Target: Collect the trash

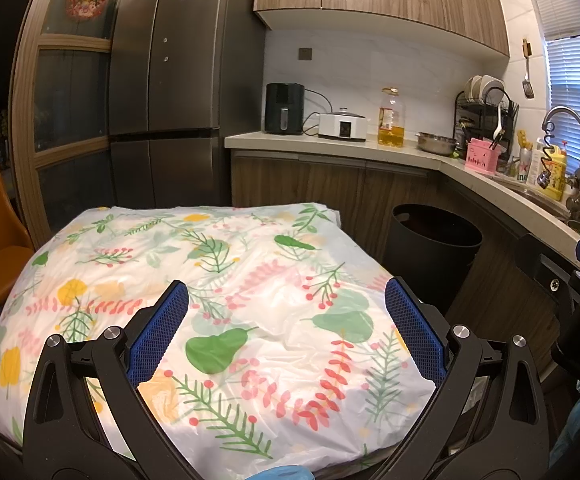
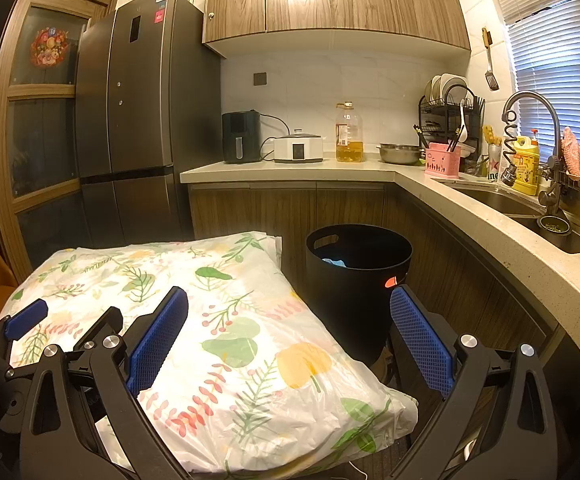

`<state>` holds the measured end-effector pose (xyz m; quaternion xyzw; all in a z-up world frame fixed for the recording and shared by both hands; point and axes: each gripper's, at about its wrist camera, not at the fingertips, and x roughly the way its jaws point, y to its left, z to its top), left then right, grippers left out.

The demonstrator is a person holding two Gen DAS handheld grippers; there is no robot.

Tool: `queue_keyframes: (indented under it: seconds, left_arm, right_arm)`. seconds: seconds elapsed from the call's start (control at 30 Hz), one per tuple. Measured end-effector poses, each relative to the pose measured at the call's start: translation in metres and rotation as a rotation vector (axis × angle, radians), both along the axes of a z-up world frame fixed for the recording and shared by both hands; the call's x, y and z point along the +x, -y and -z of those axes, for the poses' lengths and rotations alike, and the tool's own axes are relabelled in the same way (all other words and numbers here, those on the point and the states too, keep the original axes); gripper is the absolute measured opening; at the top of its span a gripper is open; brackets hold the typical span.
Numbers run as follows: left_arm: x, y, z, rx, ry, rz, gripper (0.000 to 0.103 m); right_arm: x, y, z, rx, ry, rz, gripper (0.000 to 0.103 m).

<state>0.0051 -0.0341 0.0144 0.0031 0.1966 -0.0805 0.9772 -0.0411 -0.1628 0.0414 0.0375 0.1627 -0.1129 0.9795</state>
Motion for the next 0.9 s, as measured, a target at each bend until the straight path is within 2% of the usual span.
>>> queue_keyframes:
  seconds: [0.43, 0.57, 0.63, 0.9]
  left_arm:
    - [-0.001, 0.0017, 0.0001, 0.0, 0.002, 0.009, 0.097]
    - [-0.0017, 0.005, 0.0017, 0.013, -0.008, 0.029, 0.083]
    - [-0.0021, 0.0067, 0.0026, 0.019, -0.01, 0.04, 0.081]
    - [-0.004, 0.0048, 0.0041, 0.021, -0.01, 0.032, 0.083]
  right_arm:
    - [0.0, 0.0002, 0.0006, 0.0, -0.001, 0.001, 0.097]
    - [0.0, -0.0007, -0.0016, 0.003, -0.001, 0.003, 0.097]
    - [-0.0002, -0.0013, -0.0034, 0.004, 0.0, 0.004, 0.097]
    - [-0.0004, -0.0009, -0.0049, 0.009, 0.0, 0.005, 0.097]
